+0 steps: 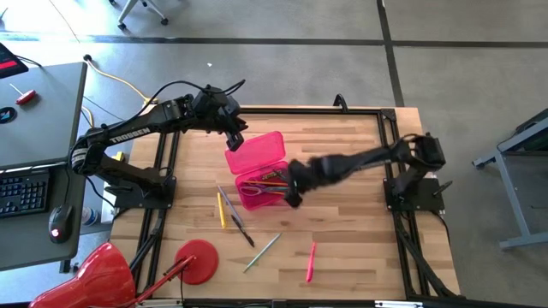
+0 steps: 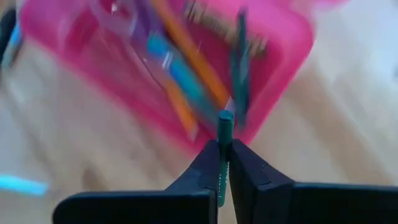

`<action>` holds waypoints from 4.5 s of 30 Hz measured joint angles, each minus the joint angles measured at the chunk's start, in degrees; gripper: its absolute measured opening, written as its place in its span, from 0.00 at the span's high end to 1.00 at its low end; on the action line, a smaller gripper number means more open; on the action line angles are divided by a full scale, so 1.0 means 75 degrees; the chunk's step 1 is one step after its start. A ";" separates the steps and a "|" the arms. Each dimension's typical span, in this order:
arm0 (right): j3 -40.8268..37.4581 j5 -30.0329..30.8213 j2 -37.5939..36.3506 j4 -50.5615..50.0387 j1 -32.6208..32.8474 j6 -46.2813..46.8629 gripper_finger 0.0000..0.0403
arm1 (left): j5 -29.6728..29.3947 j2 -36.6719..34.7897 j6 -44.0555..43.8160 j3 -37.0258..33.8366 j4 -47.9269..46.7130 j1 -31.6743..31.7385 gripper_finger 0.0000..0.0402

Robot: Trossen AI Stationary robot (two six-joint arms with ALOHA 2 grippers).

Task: Pick & place school supplies into a supply box
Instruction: Put the dark green crayon into the pink supply box, then put the pink pen into the pink supply box

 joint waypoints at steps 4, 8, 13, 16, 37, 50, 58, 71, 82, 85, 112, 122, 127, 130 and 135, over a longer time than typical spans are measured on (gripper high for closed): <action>0.0000 -0.0495 0.0100 0.0654 -0.0840 -0.0920 0.99 | 0.0000 0.0000 0.0141 0.0000 -0.0014 0.0001 0.75; 0.0000 -0.0992 0.0390 0.1161 -0.1224 -0.1301 0.99 | -0.0006 0.0000 0.0247 0.0000 -0.0014 0.0003 0.75; 0.0000 -0.1328 0.0737 0.1551 -0.1343 -0.1316 0.98 | -0.0011 0.0000 0.0401 0.0000 -0.0019 0.0000 0.75; 0.0000 -0.1156 0.0879 0.1700 -0.1345 -0.1319 0.98 | -0.0012 0.0000 0.0407 0.0000 -0.0032 0.0001 0.75; 0.0004 -0.1613 0.0644 0.1702 -0.0664 -0.2569 0.79 | -0.0057 0.0000 0.0395 0.0000 -0.0069 0.0001 0.75; 0.0017 -0.3681 0.0138 0.1294 0.1629 -0.6279 0.79 | 0.0073 0.0000 0.0189 -0.0003 -0.0075 0.0002 0.75; -0.1074 -0.3942 0.0167 0.2889 0.2331 -0.6293 0.84 | 0.0214 0.0000 0.0159 -0.0003 -0.0089 0.0003 0.75; -0.3202 -0.4089 0.0202 0.5501 0.2795 -0.8136 0.93 | 0.0611 0.0000 -0.0244 -0.0003 -0.0066 0.0002 0.75; -0.3729 -0.4588 0.0185 0.5611 0.2703 -0.8828 0.94 | 0.0323 0.0000 -0.0482 -0.0003 -0.0043 0.0001 0.75; -0.3809 -0.4272 0.0185 0.5861 0.2692 -0.9159 0.94 | 0.0170 0.0000 -0.0615 -0.0003 -0.0043 0.0003 0.75; -0.5475 -0.4103 0.1001 0.9454 0.2102 -0.9554 0.97 | -0.0079 0.0000 -0.0621 -0.0003 0.0192 0.0002 0.75; -0.4863 -0.4360 0.1021 0.9158 0.2059 -0.8726 0.93 | -0.0079 0.0000 -0.0621 -0.0003 0.0450 0.0003 0.75; -0.4838 -0.4280 0.1021 0.9006 0.2051 -0.8713 0.94 | -0.0076 0.0000 -0.0618 -0.0003 0.0450 0.0000 0.75; -0.4838 -0.4299 0.1018 0.8984 0.2019 -0.8604 0.94 | -0.0073 0.0000 -0.0618 -0.0003 0.0450 0.0001 0.75; -0.4849 -0.3910 0.0945 0.9580 0.1898 -0.8450 0.98 | -0.0070 0.0000 -0.0598 -0.0003 0.0450 0.0002 0.75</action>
